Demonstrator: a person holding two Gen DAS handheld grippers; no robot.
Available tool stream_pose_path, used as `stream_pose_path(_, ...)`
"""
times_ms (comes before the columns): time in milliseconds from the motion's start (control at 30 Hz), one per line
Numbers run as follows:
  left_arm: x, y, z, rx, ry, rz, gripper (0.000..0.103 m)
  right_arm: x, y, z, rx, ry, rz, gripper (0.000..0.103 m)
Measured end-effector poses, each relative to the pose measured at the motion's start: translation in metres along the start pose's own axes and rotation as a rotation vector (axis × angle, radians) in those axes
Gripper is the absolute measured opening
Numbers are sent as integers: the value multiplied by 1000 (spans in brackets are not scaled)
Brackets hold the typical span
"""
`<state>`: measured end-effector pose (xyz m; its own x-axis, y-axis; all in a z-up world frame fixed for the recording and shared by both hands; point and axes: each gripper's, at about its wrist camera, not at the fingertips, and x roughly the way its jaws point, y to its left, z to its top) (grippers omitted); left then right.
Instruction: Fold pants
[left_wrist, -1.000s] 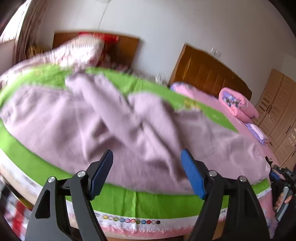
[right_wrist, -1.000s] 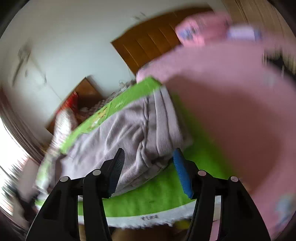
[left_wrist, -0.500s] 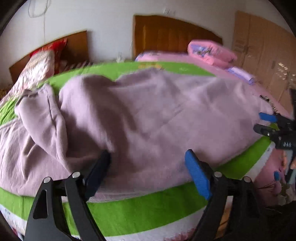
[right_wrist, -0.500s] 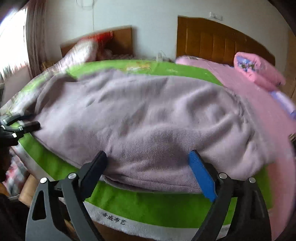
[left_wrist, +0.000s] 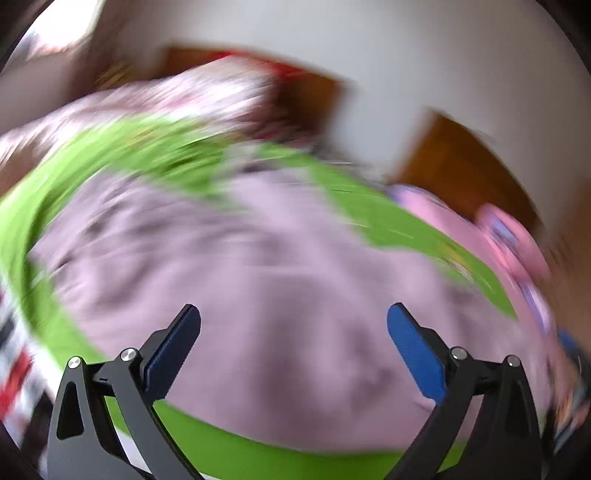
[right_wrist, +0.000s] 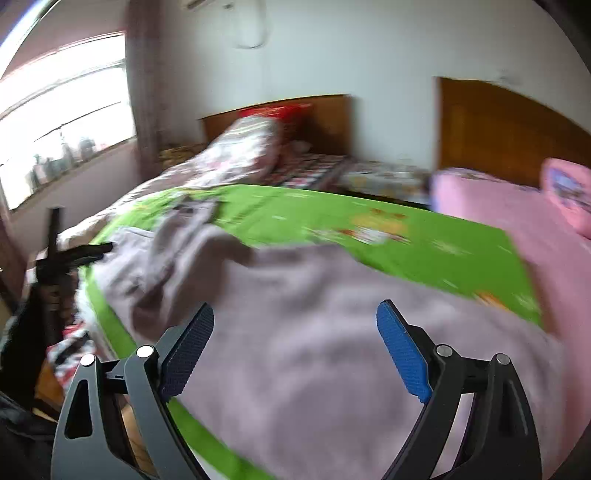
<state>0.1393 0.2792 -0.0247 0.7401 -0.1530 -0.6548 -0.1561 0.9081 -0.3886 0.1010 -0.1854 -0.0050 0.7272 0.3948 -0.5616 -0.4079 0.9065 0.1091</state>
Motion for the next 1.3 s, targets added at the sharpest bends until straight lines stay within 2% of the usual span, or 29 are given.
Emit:
stream_pose_path(67,13,36,19,-71,14,25,100,33,14,26,-32,40,68,86)
stream_pose_path(133,26,60,33,-74,42,65,99,76,30,55,-73,94,131,86)
stream_pose_path(233,40,91,51,-142,73,26,99,131,50,87,-83,156,210,86)
stream_pose_path(300,44,102,60,-149,80,67,99,179,62,109,-42,220,298,86)
stream_pose_path(367,50,103,61,-172,86,74,99,233,73,128,44,300,399,87)
stream_pose_path(433,50,98,60,-140,85,111,100,281,85,142,118,387,457,87)
stream_pose_path(533,53,98,56,-106,81,146,101,337,105,151,163,481,469,87)
stream_pose_path(633,52,99,55,-117,68,142,101,389,120,154,180,570,419,87)
stream_pose_path(733,50,98,53,-115,65,146,101,406,134,157,158,561,422,88)
stream_pose_path(867,48,98,53,-121,60,143,101,403,149,160,127,574,399,88)
stream_pose_path(933,38,101,52,-153,10,121,100,383,161,167,88,525,434,88)
stream_pose_path(1033,-1,114,45,-218,-148,117,100,352,210,191,-141,391,433,90)
stream_pose_path(1100,-19,126,40,-274,-199,131,100,344,249,202,-268,348,517,92)
stream_pose_path(1133,-27,138,37,-320,-219,137,99,349,274,204,-323,358,569,92)
stream_pose_path(1200,-28,156,37,-370,-206,125,97,364,308,204,-389,400,633,92)
stream_pose_path(1233,-27,165,38,-392,-192,129,87,373,323,201,-413,431,680,92)
stream_pose_path(1300,-21,180,43,-402,-147,125,78,393,355,192,-452,506,758,91)
